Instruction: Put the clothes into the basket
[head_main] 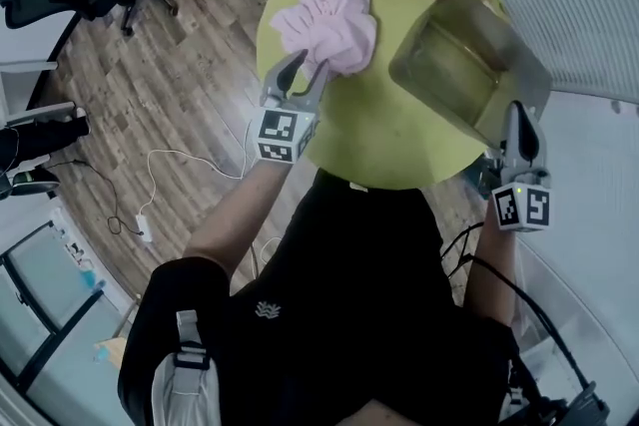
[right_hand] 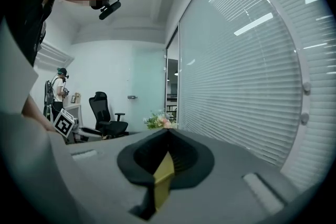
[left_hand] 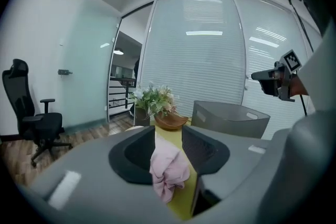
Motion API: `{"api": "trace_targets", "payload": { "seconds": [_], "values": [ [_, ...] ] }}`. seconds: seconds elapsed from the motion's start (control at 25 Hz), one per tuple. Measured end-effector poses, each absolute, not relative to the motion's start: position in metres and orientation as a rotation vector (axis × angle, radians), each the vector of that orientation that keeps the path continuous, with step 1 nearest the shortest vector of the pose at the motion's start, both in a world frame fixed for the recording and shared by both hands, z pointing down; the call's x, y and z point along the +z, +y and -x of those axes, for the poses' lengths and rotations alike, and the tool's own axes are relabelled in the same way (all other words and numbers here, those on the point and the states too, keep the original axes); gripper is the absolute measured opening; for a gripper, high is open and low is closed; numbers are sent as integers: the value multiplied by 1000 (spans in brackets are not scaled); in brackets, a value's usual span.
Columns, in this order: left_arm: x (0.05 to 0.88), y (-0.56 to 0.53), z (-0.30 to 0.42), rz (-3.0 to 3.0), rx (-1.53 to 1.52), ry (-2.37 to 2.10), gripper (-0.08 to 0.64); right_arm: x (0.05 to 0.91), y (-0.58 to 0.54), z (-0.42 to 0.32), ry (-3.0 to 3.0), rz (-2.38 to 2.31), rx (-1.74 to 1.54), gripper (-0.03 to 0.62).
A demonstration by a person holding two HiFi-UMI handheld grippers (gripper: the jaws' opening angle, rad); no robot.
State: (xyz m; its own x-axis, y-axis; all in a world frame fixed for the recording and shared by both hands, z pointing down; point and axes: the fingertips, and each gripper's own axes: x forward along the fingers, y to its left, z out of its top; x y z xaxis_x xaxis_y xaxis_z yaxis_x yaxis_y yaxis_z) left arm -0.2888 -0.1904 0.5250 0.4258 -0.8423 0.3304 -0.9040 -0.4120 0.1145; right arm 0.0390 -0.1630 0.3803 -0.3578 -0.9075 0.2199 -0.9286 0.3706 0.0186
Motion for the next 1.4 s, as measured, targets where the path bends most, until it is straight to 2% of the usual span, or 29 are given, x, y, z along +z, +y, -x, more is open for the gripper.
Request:
{"api": "trace_targets", "payload": {
  "seconds": [0.2, 0.24, 0.32, 0.44, 0.88, 0.92, 1.08, 1.28, 1.32, 1.4],
  "values": [
    [560, -208, 293, -2354, 345, -1538, 189, 396, -183, -49, -2427, -1688, 180, 2],
    [567, -213, 293, -2342, 330, -1544, 227, 399, -189, -50, -2426, -1691, 185, 2],
    [578, -223, 294, -2320, 292, -1555, 365, 405, -197, -47, -2433, -1680, 178, 2],
    [603, -235, 297, -2274, 309, -1571, 450, 417, -206, -44, -2432, -1653, 162, 2],
    [698, -259, 288, -2173, 513, -1464, 456, 437, -224, -47, -2424, -1630, 227, 2],
    [701, -261, 288, -2156, 519, -1467, 452, 437, -225, -48, -2424, -1630, 227, 2],
    [702, -262, 287, -2063, 471, -1407, 360, 438, -225, -54, -2428, -1631, 245, 2],
    [680, -256, 295, -2056, 446, -1400, 162, 439, -225, -55, -2449, -1626, 269, 2],
    [671, -256, 295, -2080, 428, -1415, 73, 437, -225, -55, -2454, -1625, 270, 2],
    [658, -253, 291, -2115, 395, -1421, 64, 432, -224, -53, -2463, -1619, 263, 2]
  ]
}}
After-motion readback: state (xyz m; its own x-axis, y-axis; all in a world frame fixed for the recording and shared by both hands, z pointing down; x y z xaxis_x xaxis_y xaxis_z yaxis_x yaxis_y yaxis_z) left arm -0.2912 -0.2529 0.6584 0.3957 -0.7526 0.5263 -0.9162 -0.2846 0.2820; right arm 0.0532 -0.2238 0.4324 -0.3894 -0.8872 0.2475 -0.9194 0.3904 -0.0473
